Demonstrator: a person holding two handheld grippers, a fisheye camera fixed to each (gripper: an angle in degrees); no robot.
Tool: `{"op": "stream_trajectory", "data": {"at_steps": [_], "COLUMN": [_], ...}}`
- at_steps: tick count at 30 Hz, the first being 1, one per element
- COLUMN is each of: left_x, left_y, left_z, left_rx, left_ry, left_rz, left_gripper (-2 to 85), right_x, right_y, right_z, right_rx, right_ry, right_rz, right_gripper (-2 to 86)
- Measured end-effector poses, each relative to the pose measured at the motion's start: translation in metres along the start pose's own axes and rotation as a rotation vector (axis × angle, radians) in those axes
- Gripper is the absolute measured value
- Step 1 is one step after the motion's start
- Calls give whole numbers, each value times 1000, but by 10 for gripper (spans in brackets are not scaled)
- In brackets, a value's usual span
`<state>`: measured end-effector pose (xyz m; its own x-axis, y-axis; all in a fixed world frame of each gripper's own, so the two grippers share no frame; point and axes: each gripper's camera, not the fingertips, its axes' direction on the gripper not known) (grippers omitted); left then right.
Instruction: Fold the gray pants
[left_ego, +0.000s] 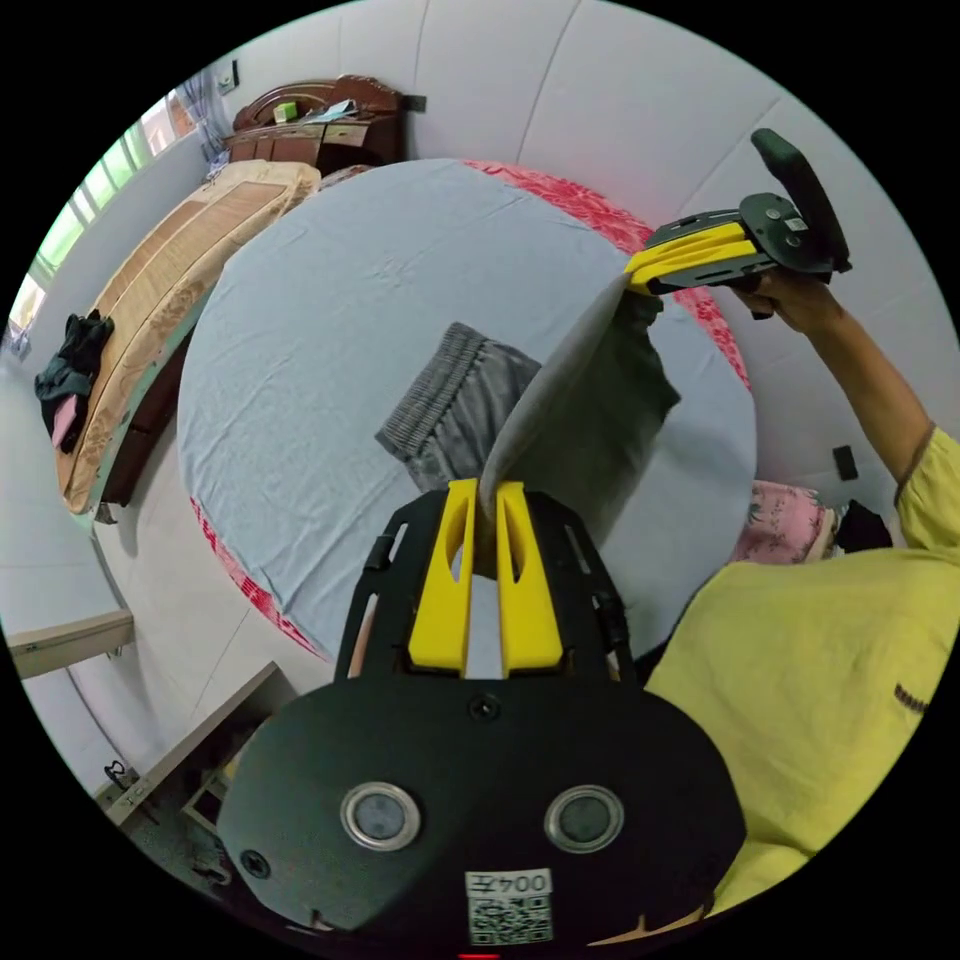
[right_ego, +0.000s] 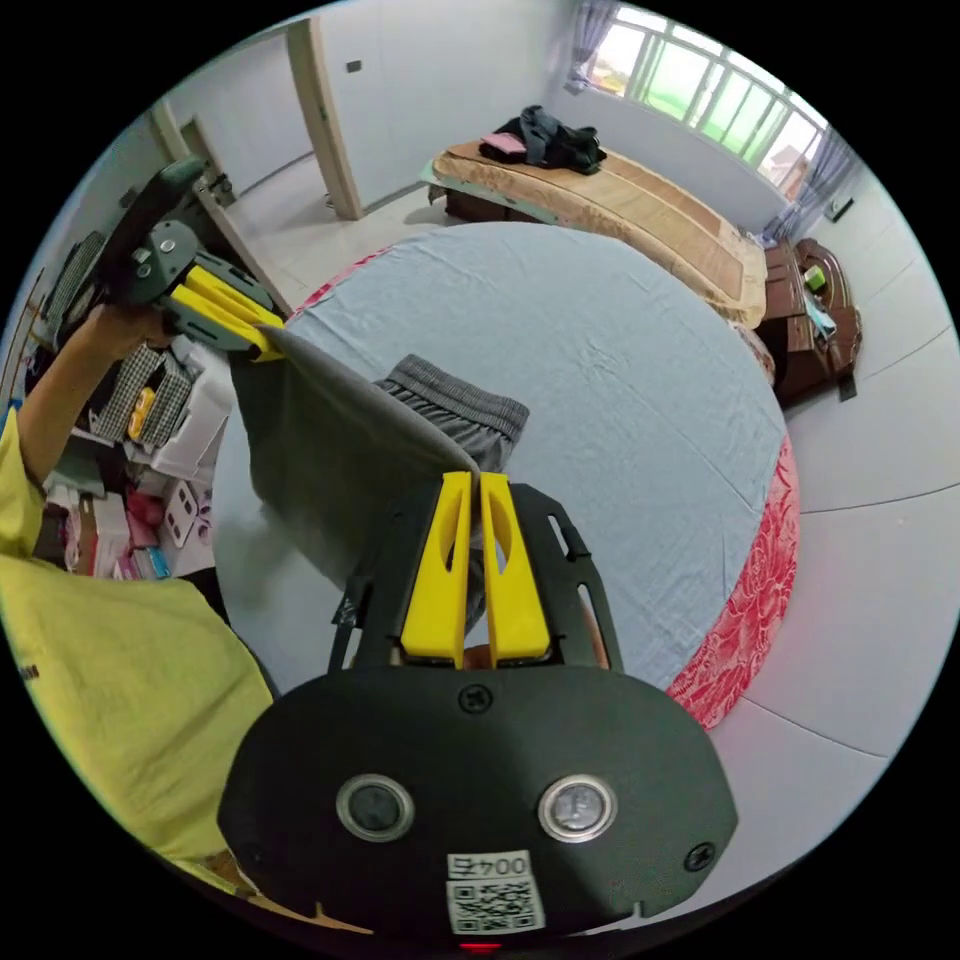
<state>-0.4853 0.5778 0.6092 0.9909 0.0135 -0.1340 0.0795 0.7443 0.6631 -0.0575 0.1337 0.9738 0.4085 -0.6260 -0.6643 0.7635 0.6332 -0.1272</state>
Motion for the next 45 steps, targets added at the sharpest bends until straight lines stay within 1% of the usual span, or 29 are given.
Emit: {"op": "stream_trajectory", "data": {"at_steps": [6,9,11,13,16,18,20,22,25,28,30,33,36,39,43,45], "left_x": [-75,-106,-123,-141,-168,-185,-190,-186,-158,-115,-82,-48,-35,-33,-36,-35], "left_y": [-41,-51,-53,-51,-39,-19,2,26,74,124,157,182,192,189,184,181], "left_z": [56,80,91,94,85,69,58,49,44,54,69,84,91,89,81,81], "left_rx": [-56,-79,-83,-66,13,101,142,163,193,177,164,148,171,178,195,183], "left_ry": [28,86,119,168,220,237,234,241,276,295,341,320,355,347,330,314], "left_rz": [-50,-91,-130,-179,-264,-332,-374,-396,-412,-455,-494,-518,-552,-551,-531,-503], "left_gripper": [29,34,41,51,62,65,65,63,59,55,54,54,53,54,59,67], "right_x": [47,63,75,84,83,67,37,17,-3,-7,-9,-6,-5,-5,6,0], "right_y": [-59,-73,-74,-67,-34,-7,33,60,87,94,93,92,93,96,97,92], "right_z": [97,134,153,152,127,117,117,130,164,188,192,194,194,195,200,199], "right_rx": [-100,-134,-145,-123,-62,-76,-113,-176,-261,-252,-241,-244,-228,-200,-229,-238], "right_ry": [-43,-76,-112,-134,-169,-212,-221,-225,-246,-245,-244,-258,-262,-267,-332,-295], "right_rz": [99,158,222,286,376,377,371,373,393,417,400,403,385,372,502,433], "right_gripper": [9,30,60,77,82,83,84,83,77,71,69,69,69,71,74,75]}}
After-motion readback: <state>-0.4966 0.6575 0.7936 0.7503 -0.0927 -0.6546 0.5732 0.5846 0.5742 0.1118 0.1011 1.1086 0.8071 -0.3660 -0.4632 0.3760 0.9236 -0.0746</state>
